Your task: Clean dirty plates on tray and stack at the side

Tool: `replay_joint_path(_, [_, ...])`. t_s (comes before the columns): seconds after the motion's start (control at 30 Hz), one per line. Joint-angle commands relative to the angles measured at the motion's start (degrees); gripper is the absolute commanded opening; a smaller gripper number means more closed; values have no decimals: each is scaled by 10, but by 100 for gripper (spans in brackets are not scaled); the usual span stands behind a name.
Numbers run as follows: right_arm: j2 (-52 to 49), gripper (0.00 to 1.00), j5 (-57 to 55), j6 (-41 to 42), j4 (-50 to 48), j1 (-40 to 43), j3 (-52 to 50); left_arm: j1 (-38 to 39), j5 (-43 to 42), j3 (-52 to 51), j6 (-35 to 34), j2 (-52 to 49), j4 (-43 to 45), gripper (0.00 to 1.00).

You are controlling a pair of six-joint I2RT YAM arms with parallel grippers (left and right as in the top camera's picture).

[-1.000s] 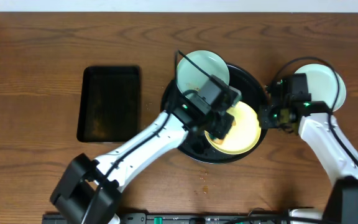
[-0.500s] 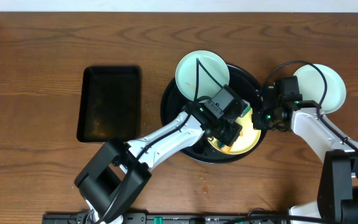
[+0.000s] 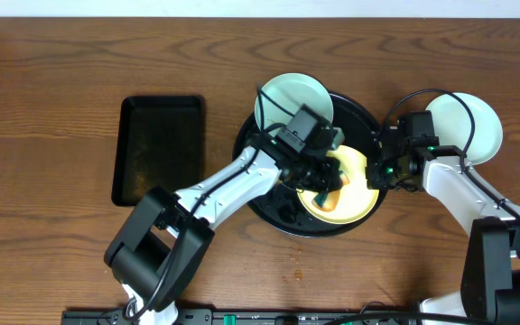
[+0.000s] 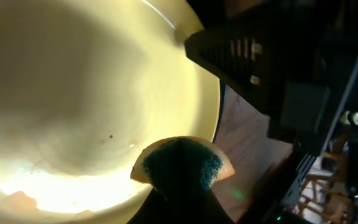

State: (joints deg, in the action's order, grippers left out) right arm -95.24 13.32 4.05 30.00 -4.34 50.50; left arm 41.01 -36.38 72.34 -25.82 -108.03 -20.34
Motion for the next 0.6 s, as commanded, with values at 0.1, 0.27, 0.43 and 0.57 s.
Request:
replay_joint_path(0.1, [-4,6,5,-3,0,1,-3,13,-19,5,-30,-37,2,7])
replay_joint_path(0.27, [-4,5,5,-3,0,1,-3,14,-20,5,-30,-70,4,7])
replay_joint_path(0.43, [-4,6,5,-3,0,1,-3,14,0,5,-30,-88,25,7])
replay_joint_path(0.57, [-4,5,5,-3,2,1,-3,14,53,5,-30,-88,31,8])
